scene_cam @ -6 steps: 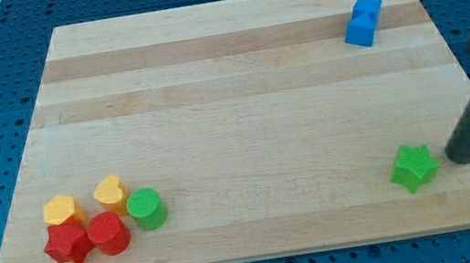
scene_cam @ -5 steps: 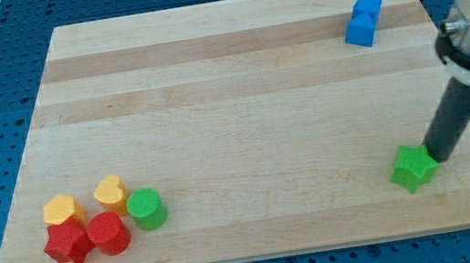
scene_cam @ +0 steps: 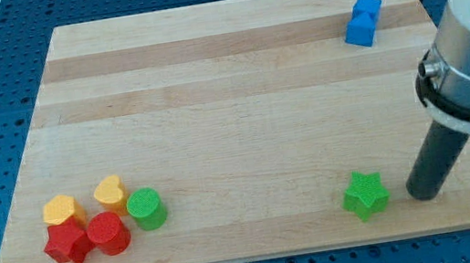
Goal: Push the green star towards the bottom center
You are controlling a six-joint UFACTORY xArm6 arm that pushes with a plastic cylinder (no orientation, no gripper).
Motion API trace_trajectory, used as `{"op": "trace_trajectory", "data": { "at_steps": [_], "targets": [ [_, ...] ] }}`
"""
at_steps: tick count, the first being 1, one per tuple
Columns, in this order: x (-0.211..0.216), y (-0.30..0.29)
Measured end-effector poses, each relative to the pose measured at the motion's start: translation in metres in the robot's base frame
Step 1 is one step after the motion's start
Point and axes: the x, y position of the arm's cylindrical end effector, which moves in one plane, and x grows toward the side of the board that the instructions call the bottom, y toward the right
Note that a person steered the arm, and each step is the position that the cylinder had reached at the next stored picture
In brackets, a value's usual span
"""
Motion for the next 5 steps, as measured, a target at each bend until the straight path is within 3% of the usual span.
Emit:
{"op": "trace_trajectory", "data": {
  "at_steps": [2,5],
  "targets": [
    [0.014,-0.032],
    [-0.039,-0.102]
  ]
}}
